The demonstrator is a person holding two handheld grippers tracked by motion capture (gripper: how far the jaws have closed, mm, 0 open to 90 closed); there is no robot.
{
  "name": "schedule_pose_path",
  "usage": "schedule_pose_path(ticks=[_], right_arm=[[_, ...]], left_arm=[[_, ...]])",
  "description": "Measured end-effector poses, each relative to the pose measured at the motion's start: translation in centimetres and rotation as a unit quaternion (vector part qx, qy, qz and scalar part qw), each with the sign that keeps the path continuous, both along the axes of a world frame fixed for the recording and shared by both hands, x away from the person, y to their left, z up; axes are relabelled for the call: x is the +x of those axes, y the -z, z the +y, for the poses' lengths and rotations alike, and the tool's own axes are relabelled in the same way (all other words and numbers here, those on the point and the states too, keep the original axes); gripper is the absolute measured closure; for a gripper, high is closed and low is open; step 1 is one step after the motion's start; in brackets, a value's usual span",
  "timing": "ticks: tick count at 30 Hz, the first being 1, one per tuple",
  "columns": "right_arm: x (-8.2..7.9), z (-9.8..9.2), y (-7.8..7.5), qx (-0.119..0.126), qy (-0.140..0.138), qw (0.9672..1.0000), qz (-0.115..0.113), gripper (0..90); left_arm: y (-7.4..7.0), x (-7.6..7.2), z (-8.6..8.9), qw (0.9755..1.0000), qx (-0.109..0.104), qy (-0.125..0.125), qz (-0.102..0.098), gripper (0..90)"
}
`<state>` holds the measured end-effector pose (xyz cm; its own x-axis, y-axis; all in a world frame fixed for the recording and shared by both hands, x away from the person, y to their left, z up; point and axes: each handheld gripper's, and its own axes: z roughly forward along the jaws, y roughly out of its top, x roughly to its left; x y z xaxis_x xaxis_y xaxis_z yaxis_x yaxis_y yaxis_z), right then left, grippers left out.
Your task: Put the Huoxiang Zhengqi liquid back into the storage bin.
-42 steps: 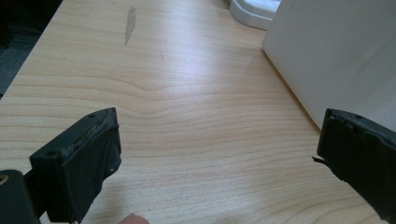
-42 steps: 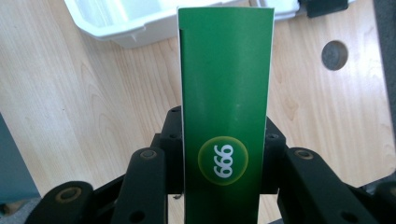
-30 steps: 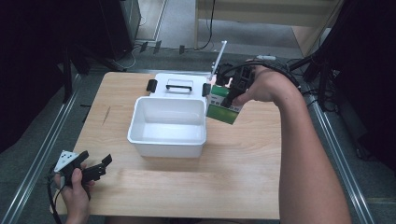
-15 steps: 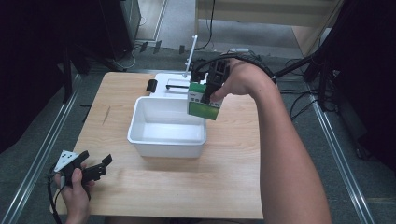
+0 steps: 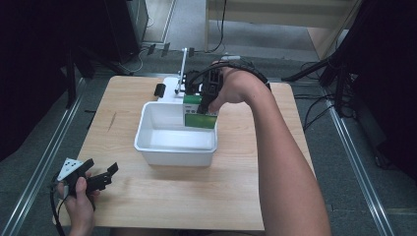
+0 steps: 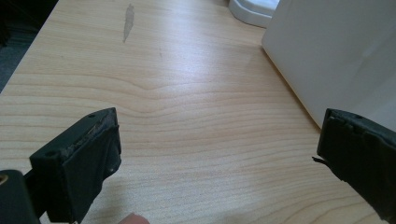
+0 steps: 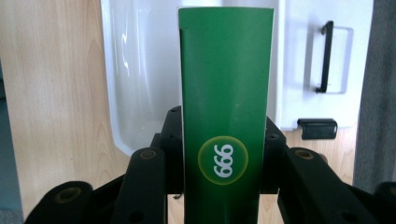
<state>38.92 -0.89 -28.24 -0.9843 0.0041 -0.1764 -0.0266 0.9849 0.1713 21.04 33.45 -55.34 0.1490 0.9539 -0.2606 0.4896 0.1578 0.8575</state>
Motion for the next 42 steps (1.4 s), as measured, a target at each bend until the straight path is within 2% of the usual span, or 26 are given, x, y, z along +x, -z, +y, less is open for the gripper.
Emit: schedule_pose_path(ticks=[5,14,21,25,26,32,42], right_arm=[[0.1,0.3,1.0,-0.007,-0.008,0.9999,0.004,64.6],[0.6,0.4,2.8,-0.009,-0.002,0.9999,0.006,64.5],[1.2,0.5,4.9,-0.010,0.008,0.9998,0.012,64.4],[1.3,0.6,5.6,-0.012,0.012,0.9998,0.014,64.3],[1.5,0.6,5.9,-0.012,0.006,0.9998,0.013,64.3],[1.9,0.6,7.6,-0.011,0.021,0.9996,0.014,64.3],[2.0,1.1,9.8,-0.023,0.016,0.9994,0.020,64.0]], left_arm=[[0.0,0.0,0.0,1.0000,0.000,0.000,0.000,0.1],[0.0,0.0,0.0,1.0000,0.001,0.001,0.001,0.1],[0.0,0.0,0.0,1.0000,0.001,0.001,0.002,0.2],[0.0,0.0,0.0,1.0000,0.000,0.002,0.002,0.2],[0.0,0.0,0.0,1.0000,0.001,0.002,0.003,0.2],[0.0,0.0,0.0,1.0000,0.001,0.002,0.003,0.2],[0.0,0.0,0.0,1.0000,-0.001,0.001,0.002,0.2]])
